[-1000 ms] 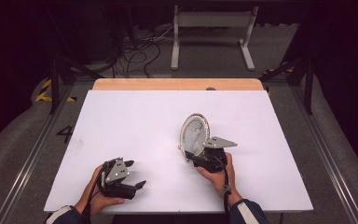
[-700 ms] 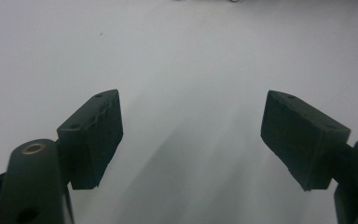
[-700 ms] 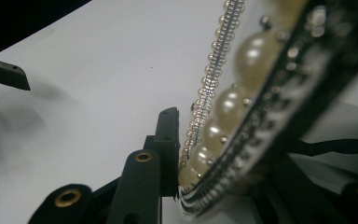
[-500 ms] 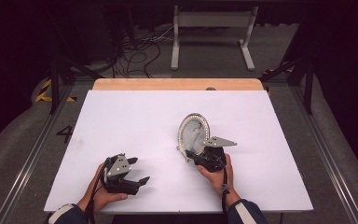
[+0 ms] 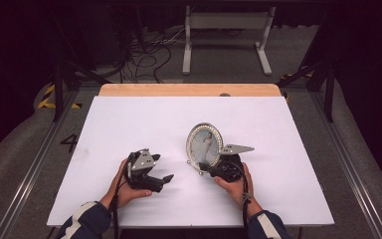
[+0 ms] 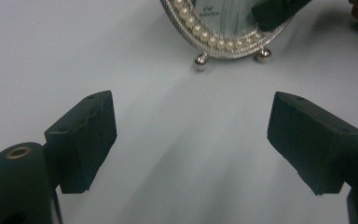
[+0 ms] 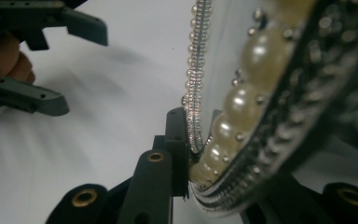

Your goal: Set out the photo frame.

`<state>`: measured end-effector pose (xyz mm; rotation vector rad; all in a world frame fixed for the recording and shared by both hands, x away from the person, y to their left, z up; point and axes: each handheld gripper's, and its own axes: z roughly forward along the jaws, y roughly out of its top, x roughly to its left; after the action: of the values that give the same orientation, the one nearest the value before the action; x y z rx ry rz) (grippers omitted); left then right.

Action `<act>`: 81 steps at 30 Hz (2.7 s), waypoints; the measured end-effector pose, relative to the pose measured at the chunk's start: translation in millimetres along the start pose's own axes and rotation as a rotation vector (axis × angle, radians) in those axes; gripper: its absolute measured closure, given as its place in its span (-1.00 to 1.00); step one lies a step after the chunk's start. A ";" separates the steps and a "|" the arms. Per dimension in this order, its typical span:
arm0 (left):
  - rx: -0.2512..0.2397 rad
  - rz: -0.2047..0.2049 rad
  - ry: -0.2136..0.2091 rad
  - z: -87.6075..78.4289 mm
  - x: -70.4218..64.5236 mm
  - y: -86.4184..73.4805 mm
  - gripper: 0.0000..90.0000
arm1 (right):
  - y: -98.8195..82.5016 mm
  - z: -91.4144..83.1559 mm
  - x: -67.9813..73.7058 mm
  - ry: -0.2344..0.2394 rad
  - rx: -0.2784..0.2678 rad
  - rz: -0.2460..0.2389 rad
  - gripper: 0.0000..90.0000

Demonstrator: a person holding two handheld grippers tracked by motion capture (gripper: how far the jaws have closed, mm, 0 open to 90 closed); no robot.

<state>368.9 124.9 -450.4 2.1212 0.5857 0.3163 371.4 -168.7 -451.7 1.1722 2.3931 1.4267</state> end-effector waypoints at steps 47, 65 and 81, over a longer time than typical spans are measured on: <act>-0.103 -0.039 -0.129 56.6 22.5 49.6 -0.04 | -5.0 -61.4 30.4 -0.231 -0.216 -0.118 0.68; -0.049 -0.001 -0.055 45.8 21.4 47.1 0.34 | -0.1 -59.2 24.9 -0.242 -0.237 -0.107 0.76; -0.022 0.024 -0.014 34.6 13.7 41.4 0.38 | 3.7 -47.6 19.3 -0.247 -0.225 -0.097 0.70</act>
<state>407.5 87.4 -436.3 2.1094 0.5460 0.3194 338.2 -188.2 -417.4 1.0891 2.0368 1.3875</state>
